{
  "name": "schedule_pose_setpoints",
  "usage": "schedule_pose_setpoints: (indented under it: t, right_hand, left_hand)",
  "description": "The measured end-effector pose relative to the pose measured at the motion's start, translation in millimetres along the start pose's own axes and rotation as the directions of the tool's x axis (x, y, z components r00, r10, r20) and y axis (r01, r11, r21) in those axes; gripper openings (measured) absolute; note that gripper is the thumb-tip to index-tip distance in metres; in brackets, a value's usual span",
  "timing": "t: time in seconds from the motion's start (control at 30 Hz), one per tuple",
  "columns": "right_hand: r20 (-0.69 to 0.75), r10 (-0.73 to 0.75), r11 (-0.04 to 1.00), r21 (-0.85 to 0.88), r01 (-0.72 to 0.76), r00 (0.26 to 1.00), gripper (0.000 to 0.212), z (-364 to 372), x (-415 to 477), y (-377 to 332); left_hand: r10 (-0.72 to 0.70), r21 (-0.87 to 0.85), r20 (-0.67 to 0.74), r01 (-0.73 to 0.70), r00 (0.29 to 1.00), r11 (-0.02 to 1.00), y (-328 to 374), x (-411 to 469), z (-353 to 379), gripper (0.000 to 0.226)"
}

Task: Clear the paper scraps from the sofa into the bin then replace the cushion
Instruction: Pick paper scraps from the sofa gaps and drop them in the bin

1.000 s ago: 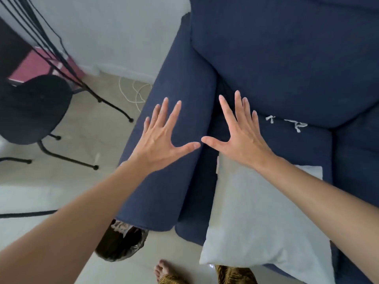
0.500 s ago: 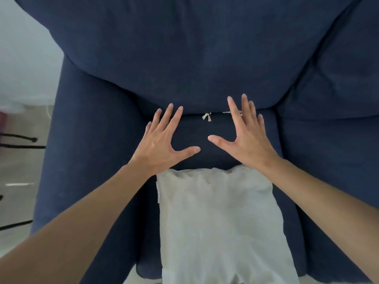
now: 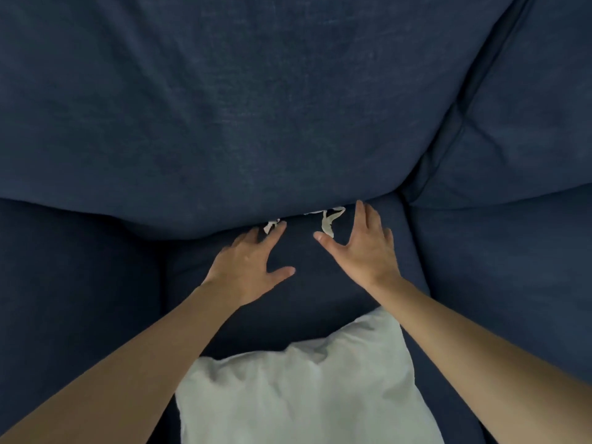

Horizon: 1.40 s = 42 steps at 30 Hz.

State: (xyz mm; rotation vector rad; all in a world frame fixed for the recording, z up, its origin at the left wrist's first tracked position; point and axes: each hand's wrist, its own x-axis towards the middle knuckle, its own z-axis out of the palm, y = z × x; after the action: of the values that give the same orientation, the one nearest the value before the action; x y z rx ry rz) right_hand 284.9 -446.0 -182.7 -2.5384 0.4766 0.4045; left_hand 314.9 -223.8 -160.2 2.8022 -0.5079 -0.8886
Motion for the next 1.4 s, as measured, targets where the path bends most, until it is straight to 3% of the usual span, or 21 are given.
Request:
schedule_pose_setpoints:
  t: [0.1,0.23,0.33,0.43,0.53,0.63,0.7,0.87,1.0,1.1,1.2,1.3,1.4]
  right_hand:
    - [-0.026,0.013,0.999,-0.045,-0.015,1.000,0.104,23,20,6]
    - [-0.151,-0.028,0.995,-0.103,0.013,0.988,0.086,46,37,6]
    - [-0.265,0.021,0.997,-0.072,-0.041,0.964,0.068,60,43,-1]
    - [-0.368,0.035,0.996,-0.061,-0.061,0.929,0.051,69,52,-9]
    - [-0.383,0.013,0.999,-0.044,-0.032,0.923,0.035,71,58,-18]
    - [-0.345,-0.025,0.999,0.017,0.033,0.938,0.026,70,59,-23]
    - [-0.363,-0.085,0.996,0.004,0.092,0.928,0.023,66,58,-21]
    - [-0.328,-0.219,0.970,0.025,0.240,0.919,0.013,50,45,-10]
    - [-0.307,-0.280,0.950,0.046,0.308,0.910,0.016,42,23,-17]
    - [-0.324,-0.318,0.924,0.106,0.368,0.891,0.014,33,2,-39]
    - [-0.323,-0.336,0.891,0.195,0.410,0.885,0.012,26,-23,-71]
    - [-0.301,-0.401,0.848,0.237,0.475,0.865,0.012,24,-50,-112]
    - [-0.297,-0.479,0.794,0.256,0.552,0.826,0.011,25,-79,-159]
  left_hand:
    - [0.062,0.209,-0.009,-0.058,0.998,0.976,-2,25,11,0.079]
    - [0.136,0.474,-0.089,-0.078,0.987,0.877,-4,51,24,0.080]
    - [0.146,0.503,-0.140,-0.057,0.979,0.863,-3,60,28,0.072]
    - [0.116,0.510,-0.149,-0.024,0.982,0.860,-3,64,28,0.046]
    - [0.088,0.463,-0.103,-0.030,0.991,0.886,-6,64,27,0.027]
    - [0.135,0.360,-0.155,-0.071,0.979,0.930,-11,65,19,0.032]
    - [0.151,0.305,-0.165,-0.095,0.975,0.948,-11,63,19,0.023]
    - [0.161,0.118,-0.296,-0.131,0.942,0.984,-23,40,28,0.029]
    - [0.151,0.042,-0.348,-0.146,0.925,0.988,-37,9,22,0.041]
    - [0.138,-0.055,-0.414,-0.176,0.900,0.983,-49,-22,12,0.032]
    - [0.073,-0.171,-0.520,-0.187,0.851,0.967,-64,-58,4,0.021]
    - [-0.090,-0.287,-0.569,-0.094,0.817,0.953,-80,-99,-11,0.029]
    - [-0.146,-0.329,-0.634,-0.094,0.759,0.940,-100,-147,-23,0.026]
